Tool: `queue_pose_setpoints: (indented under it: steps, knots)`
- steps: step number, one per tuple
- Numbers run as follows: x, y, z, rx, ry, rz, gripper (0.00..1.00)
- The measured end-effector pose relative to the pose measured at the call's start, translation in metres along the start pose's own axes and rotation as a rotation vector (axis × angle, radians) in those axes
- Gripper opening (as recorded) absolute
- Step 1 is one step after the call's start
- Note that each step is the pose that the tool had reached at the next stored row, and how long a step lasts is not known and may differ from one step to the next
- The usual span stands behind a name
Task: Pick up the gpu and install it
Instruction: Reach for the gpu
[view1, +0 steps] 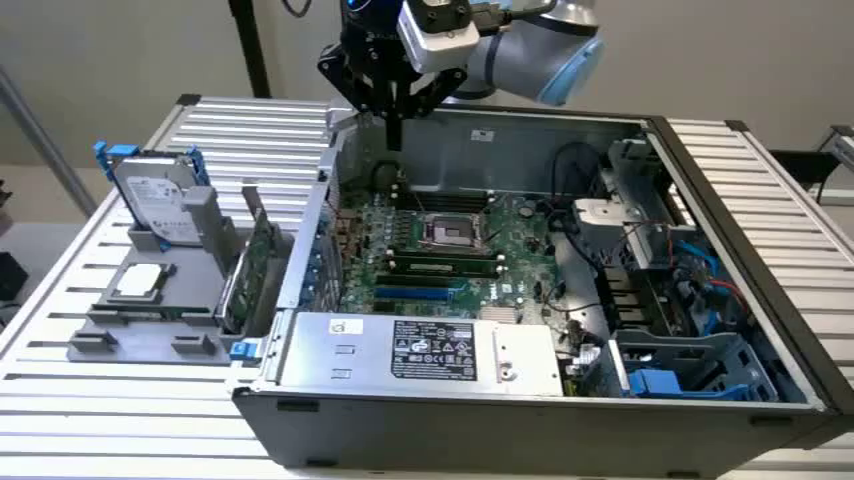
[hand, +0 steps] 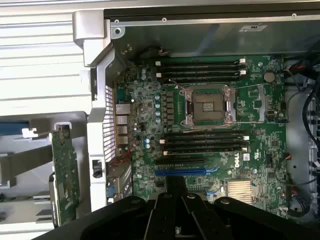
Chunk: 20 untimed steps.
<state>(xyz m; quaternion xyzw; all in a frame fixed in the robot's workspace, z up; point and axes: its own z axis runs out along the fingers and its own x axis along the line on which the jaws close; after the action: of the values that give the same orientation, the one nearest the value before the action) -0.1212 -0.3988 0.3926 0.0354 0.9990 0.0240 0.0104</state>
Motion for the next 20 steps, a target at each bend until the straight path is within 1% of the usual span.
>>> queue_pose_setpoints:
  steps: [14, 16, 20]
  knots:
    - [0.001, 0.0000, 0.0000, 0.0001, 0.0000, 0.000, 0.11]
    - [0.006, -0.0004, -0.0002, 0.0002, 0.0002, 0.000, 0.11]
    - [0.024, -0.0020, -0.0004, 0.0000, 0.0000, 0.000, 0.11]
